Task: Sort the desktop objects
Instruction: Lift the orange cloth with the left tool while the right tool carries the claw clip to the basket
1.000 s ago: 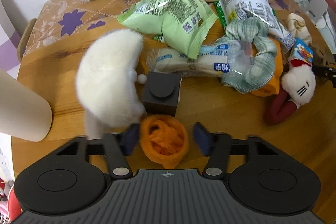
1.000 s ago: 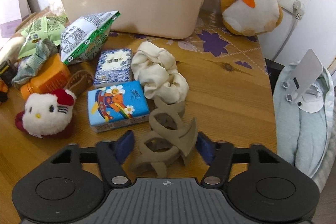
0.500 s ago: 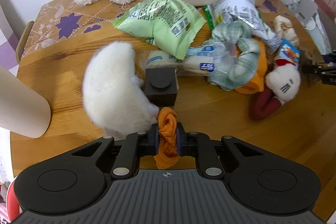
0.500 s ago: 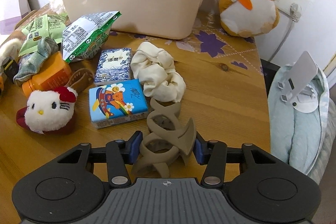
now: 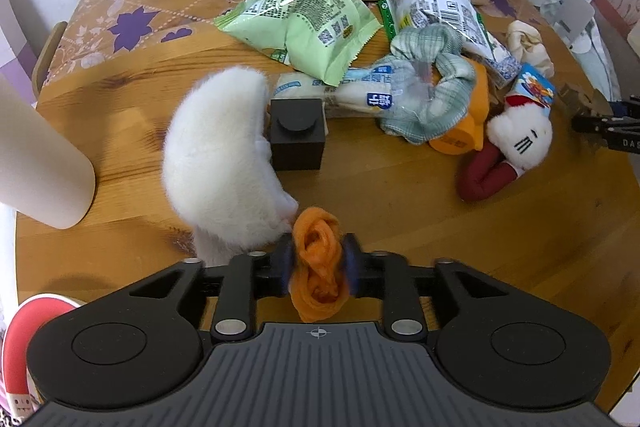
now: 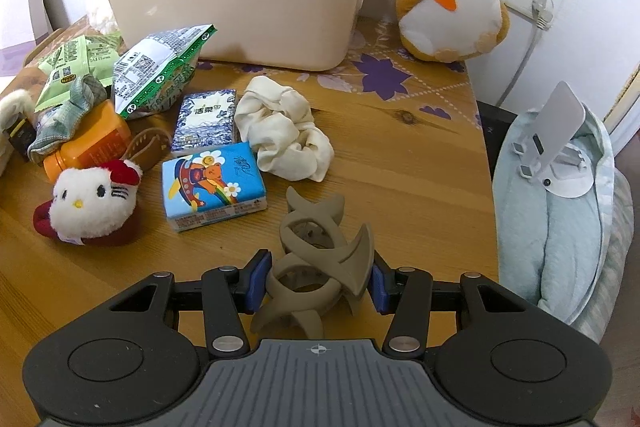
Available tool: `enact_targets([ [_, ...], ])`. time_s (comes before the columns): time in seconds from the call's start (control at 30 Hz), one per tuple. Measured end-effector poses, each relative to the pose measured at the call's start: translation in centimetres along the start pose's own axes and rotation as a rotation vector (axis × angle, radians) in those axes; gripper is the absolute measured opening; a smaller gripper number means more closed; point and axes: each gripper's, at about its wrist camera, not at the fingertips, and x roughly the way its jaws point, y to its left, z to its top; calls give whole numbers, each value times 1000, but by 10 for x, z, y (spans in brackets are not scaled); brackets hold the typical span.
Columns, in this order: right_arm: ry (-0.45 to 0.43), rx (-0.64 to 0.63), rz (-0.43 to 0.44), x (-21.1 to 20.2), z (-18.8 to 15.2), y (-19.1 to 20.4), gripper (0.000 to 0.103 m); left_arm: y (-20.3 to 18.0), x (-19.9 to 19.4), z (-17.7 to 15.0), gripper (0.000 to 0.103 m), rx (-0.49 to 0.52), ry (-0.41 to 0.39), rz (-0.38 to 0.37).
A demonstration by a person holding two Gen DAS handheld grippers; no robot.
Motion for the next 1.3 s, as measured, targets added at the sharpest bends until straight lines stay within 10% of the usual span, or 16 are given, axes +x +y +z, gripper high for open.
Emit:
enact_targets([
  [0.27,4,3,-2,0,-2,0,47,-11,-2,-5,52,51,-1,12],
  [0.47,3,1,-5,0,-4,-1,47,-17,1,-9,15,88,22,-2],
  [1.3,-181,-9,-5,-47,47,-12,47,-33,-44,43,11,141,-161,-52],
])
